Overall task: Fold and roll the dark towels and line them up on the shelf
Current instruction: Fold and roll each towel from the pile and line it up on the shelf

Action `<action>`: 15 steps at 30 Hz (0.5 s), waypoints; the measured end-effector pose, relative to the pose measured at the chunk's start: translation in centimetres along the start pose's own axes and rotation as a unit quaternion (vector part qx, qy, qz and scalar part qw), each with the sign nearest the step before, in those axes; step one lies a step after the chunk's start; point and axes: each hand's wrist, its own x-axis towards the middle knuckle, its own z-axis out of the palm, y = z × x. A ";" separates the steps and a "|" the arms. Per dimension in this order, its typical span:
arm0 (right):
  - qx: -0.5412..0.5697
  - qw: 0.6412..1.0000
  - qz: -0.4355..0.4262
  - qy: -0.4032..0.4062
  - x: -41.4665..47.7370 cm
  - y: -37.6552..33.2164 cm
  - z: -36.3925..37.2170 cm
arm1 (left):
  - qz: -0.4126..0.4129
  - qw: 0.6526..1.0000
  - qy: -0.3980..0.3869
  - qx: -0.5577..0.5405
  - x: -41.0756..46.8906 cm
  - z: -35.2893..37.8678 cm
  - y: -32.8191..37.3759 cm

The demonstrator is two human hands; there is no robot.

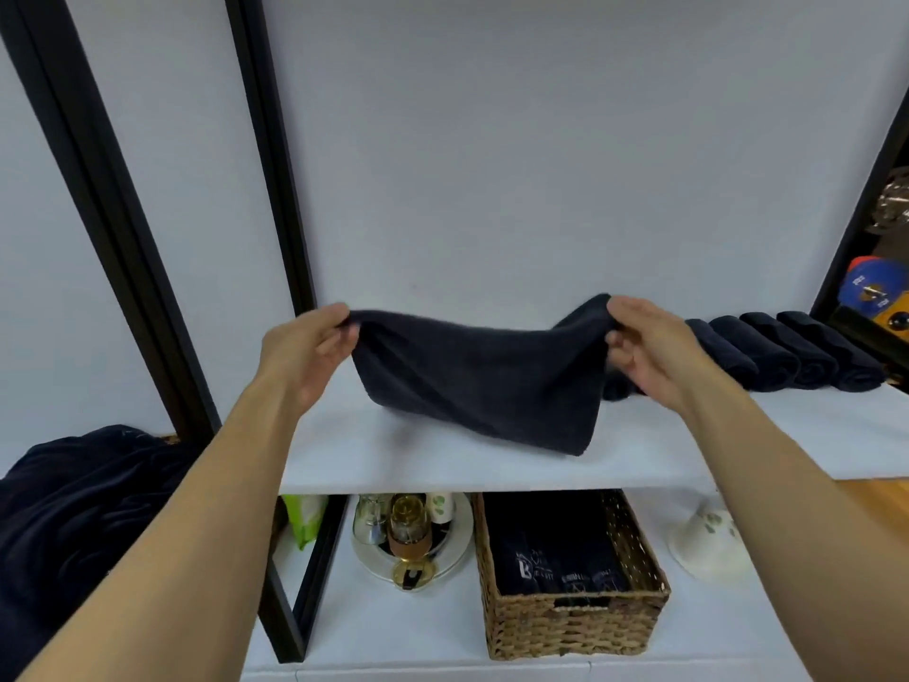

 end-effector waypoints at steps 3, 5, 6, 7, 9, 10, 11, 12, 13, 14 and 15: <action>0.027 0.998 -0.043 -0.040 4.6 -3.2 1.2 | 0.072 0.991 -0.019 0.109 3.2 3.1 2.0; -0.011 0.996 -0.080 -0.033 8.0 -4.8 2.1 | 0.118 0.978 -0.001 0.170 6.1 5.1 3.2; -0.034 0.995 -0.096 -0.016 9.8 -5.6 2.6 | 0.133 0.975 0.007 0.179 7.7 6.0 3.7; -0.057 0.992 -0.113 0.004 11.6 -6.3 3.0 | 0.143 0.972 0.016 0.184 9.3 7.0 4.4; -0.100 0.983 -0.147 0.042 15.1 -7.5 3.8 | 0.152 0.970 0.034 0.189 12.4 8.7 5.7; -0.119 0.978 -0.164 0.058 16.7 -8.2 4.2 | 0.153 0.969 0.039 0.188 13.8 9.5 6.4; -0.132 0.973 -0.178 0.070 18.0 -8.8 4.6 | 0.155 0.969 0.042 0.188 15.0 10.2 7.1; -0.139 0.969 -0.191 0.077 19.2 -9.5 5.0 | 0.161 0.967 0.044 0.191 16.1 11.0 7.8; -0.139 0.967 -0.200 0.080 20.2 -10.2 5.4 | 0.170 0.964 0.045 0.198 17.0 11.7 8.5; -0.133 0.966 -0.206 0.078 21.1 -10.9 5.8 | 0.180 0.961 0.046 0.205 17.7 12.4 9.4; -0.123 0.967 -0.210 0.074 21.7 -11.7 6.1 | 0.192 0.958 0.046 0.210 18.2 13.0 10.2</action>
